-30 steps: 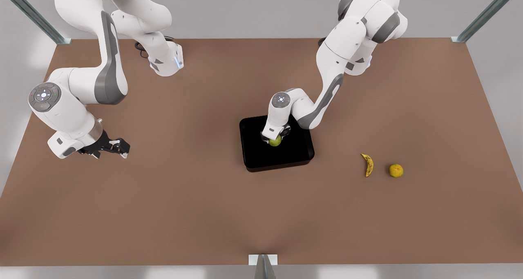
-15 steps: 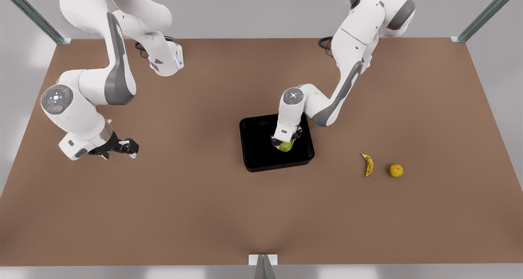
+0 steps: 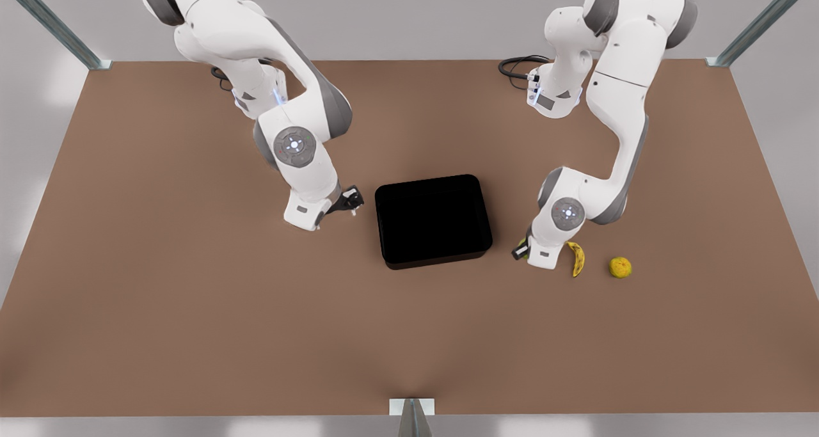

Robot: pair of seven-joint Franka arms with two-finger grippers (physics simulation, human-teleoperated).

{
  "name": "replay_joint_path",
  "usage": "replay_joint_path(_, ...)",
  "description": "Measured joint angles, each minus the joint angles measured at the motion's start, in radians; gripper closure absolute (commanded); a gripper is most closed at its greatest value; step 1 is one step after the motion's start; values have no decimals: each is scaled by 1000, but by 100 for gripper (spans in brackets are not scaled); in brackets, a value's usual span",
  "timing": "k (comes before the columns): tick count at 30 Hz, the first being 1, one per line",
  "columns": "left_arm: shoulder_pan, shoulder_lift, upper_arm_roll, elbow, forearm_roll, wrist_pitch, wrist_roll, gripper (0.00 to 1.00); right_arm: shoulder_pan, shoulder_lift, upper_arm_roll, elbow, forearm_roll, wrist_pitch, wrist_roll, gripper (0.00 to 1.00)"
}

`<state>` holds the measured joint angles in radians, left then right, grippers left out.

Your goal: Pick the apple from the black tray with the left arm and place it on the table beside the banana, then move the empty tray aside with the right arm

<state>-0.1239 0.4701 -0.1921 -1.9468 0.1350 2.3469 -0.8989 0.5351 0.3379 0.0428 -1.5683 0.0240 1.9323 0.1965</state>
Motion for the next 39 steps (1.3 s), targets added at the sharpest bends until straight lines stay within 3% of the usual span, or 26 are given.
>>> replay_joint_path(1,-1,6,0,4,1,10,21,0,8,11,0,-2,17,22,27,0)
replay_joint_path(5,-2,12,1,0,11,36,93,0,20,39,1,-43,72,113,139,0)
replay_joint_path(7,29,-72,7,34,11,-12,138,0,25,49,3,-77,95,162,188,0)
replay_joint_path(9,160,-143,10,350,-55,-239,225,0,33,67,6,-114,108,214,233,0)
replay_joint_path(11,236,-279,0,368,-80,-365,296,0,37,94,14,-130,115,261,272,0)
replay_joint_path(13,232,-238,-4,460,-88,-445,360,0,54,114,20,-135,118,295,301,0)
replay_joint_path(18,247,-212,0,445,-76,-542,503,0,113,176,22,-138,96,322,343,0)
replay_joint_path(30,229,-200,22,475,-6,-577,716,0,114,273,20,-177,16,346,378,1)
replay_joint_path(33,234,-193,25,469,10,-557,751,0,116,280,23,-191,16,381,383,13)
replay_joint_path(39,288,-157,32,475,14,-519,805,0,112,271,28,-189,19,413,392,48)
